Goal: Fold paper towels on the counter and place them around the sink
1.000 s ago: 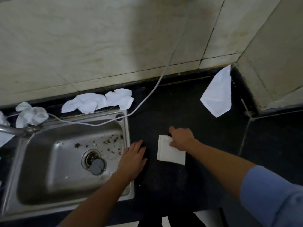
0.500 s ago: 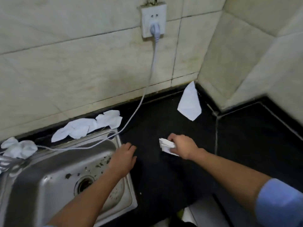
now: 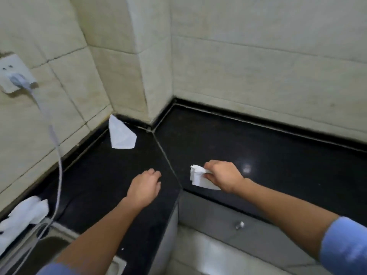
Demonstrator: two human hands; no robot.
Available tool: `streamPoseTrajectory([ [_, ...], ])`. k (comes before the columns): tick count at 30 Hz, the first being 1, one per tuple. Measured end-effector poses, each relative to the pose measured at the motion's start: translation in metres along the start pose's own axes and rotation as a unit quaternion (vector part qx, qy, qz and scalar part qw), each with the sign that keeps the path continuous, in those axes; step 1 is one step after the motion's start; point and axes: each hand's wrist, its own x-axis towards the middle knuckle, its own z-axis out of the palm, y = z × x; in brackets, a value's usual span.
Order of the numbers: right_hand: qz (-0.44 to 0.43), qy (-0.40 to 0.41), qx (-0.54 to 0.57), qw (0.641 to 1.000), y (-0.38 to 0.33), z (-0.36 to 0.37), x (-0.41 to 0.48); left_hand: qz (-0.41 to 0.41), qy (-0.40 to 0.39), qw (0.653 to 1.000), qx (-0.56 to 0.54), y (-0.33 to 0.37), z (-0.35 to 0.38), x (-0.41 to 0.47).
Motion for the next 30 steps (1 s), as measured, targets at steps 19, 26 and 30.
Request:
streamPoseTrajectory([
  [19,0.429,0.068,-0.051,0.899,0.262,-0.057,-0.541,0.431,-0.052,0.901,-0.003,0.582,0.089,0.003],
  [26,0.525,0.093,-0.046,0.844,0.317,-0.069,-0.665,0.543,-0.056,0.838,0.013,0.738,0.102,0.003],
  [30,0.556,0.102,-0.052,0.823,0.364,-0.081,-0.709,0.579,-0.052,0.813,0.010,0.823,0.115,0.022],
])
